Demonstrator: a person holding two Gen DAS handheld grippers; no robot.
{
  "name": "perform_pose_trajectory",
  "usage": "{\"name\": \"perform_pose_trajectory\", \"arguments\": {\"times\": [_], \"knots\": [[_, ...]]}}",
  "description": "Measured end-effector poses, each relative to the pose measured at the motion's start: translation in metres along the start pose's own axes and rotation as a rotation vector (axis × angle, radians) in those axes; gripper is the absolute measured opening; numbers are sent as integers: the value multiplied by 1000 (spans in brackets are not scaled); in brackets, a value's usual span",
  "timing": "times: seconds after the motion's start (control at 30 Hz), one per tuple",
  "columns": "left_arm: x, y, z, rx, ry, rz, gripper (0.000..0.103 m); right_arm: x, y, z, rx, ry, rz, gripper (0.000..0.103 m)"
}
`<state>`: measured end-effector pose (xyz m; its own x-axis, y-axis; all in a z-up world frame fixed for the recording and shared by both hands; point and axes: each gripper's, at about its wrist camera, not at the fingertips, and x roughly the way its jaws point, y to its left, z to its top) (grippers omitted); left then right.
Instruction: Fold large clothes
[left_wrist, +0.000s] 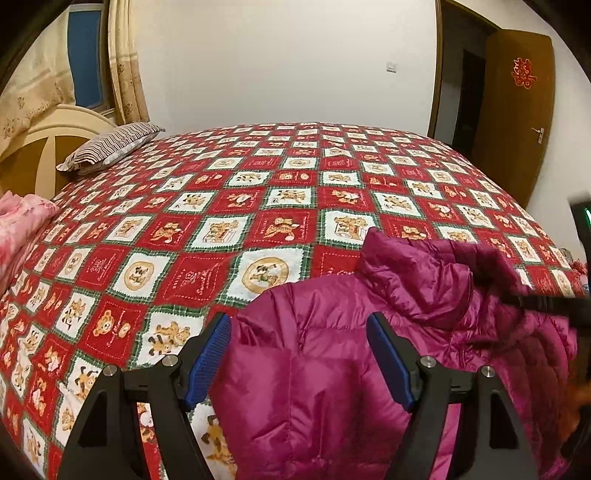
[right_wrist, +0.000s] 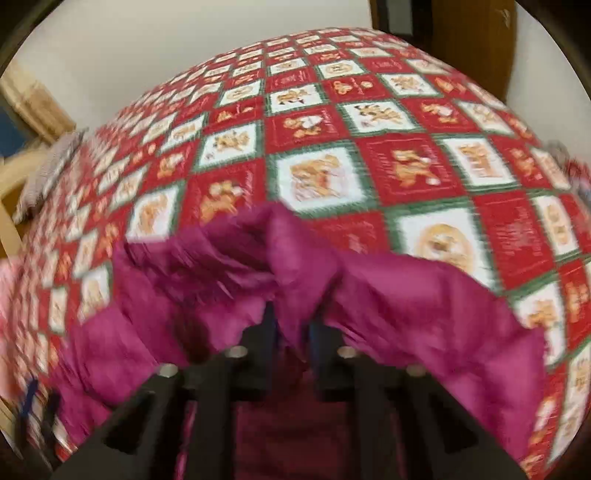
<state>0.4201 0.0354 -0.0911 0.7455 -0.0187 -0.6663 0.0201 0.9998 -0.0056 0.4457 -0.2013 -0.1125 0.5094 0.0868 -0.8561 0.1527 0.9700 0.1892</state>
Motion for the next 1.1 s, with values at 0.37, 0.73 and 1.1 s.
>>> {"name": "perform_pose_trajectory", "arguments": {"times": [0.37,0.73,1.1], "knots": [[-1,-66,43,71,-47,-92,76,2,-68,-62,161,-179,168,6],[73,-113,35,64,136,10,39,-1,-76,-69,192,-201,211,6],[72,-41,-35,-95,188,23,15,5,-72,-64,190,-191,199,7]]}}
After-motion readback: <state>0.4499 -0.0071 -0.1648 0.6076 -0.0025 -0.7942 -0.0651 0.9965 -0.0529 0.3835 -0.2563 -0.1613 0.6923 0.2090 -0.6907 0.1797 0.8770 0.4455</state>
